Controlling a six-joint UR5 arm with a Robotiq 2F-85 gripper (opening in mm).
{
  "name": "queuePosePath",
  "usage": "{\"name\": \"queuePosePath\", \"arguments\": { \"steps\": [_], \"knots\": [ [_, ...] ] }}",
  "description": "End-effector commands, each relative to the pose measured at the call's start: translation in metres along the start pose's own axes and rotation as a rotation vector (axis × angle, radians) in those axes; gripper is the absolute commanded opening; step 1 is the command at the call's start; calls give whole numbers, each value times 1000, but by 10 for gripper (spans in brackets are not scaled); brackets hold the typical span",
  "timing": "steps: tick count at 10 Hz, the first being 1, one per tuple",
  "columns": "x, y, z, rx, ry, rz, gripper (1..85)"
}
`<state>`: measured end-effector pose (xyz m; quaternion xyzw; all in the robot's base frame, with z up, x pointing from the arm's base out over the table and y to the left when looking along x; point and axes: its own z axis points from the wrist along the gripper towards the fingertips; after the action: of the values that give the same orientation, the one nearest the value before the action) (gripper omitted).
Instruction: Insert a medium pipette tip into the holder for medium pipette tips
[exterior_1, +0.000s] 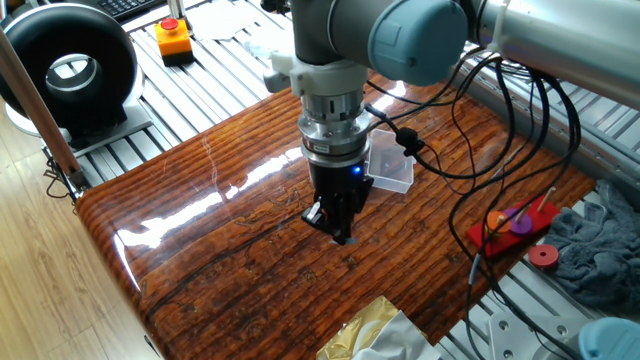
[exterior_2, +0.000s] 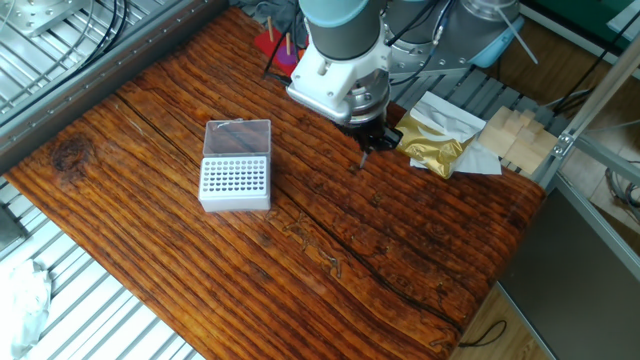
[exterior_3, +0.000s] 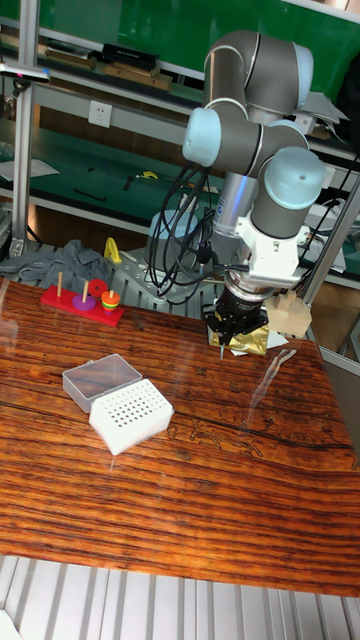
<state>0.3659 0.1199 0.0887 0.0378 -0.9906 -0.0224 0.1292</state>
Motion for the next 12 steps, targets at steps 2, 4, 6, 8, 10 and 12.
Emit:
{"name": "queuePosePath", "arguments": {
  "steps": [2,4,6,8,10,12],
  "knots": [
    [7,-11,0,38,33,19,10],
    [10,-13,-1,48,47,30,10],
    [13,-21,-1,75,56,26,10],
    [13,-23,0,76,57,22,10],
    [13,-24,1,76,58,21,10],
    [13,-24,1,77,59,15,10]
  ]
}}
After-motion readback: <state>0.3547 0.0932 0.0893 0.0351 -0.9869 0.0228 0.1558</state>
